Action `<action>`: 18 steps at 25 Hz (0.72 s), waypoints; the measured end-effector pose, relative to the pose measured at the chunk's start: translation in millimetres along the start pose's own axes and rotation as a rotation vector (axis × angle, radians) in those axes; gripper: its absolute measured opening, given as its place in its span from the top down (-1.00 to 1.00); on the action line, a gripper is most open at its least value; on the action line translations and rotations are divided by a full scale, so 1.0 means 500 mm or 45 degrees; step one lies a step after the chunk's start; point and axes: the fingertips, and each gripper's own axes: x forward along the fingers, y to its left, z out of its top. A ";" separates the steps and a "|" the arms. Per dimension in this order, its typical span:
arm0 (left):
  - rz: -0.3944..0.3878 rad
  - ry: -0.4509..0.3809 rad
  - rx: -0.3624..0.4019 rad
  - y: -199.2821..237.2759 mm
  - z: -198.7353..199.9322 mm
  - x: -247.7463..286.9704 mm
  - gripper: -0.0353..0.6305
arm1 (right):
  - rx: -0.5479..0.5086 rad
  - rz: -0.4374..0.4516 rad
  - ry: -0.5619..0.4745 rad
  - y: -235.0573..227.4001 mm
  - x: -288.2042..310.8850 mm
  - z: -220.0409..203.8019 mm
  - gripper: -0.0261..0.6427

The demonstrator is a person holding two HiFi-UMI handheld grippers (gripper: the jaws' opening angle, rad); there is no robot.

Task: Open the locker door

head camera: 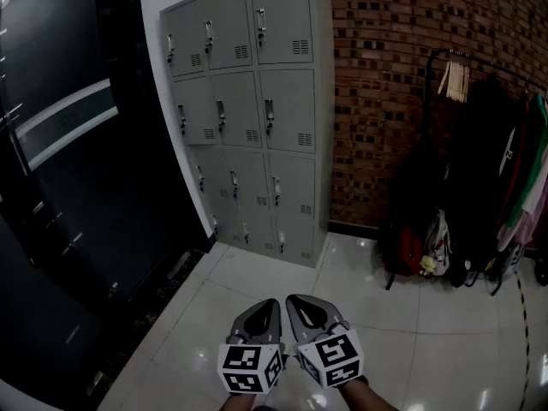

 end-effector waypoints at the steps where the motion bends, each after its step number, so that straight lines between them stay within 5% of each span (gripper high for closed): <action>1: 0.002 0.002 -0.004 -0.001 -0.002 0.009 0.88 | 0.002 0.004 0.003 -0.007 0.002 -0.003 0.92; 9: -0.013 0.018 -0.018 0.026 -0.010 0.101 0.88 | 0.009 0.002 0.027 -0.070 0.070 -0.027 0.92; 18: -0.053 -0.009 -0.045 0.150 0.048 0.252 0.88 | -0.015 -0.049 0.033 -0.141 0.249 0.002 0.92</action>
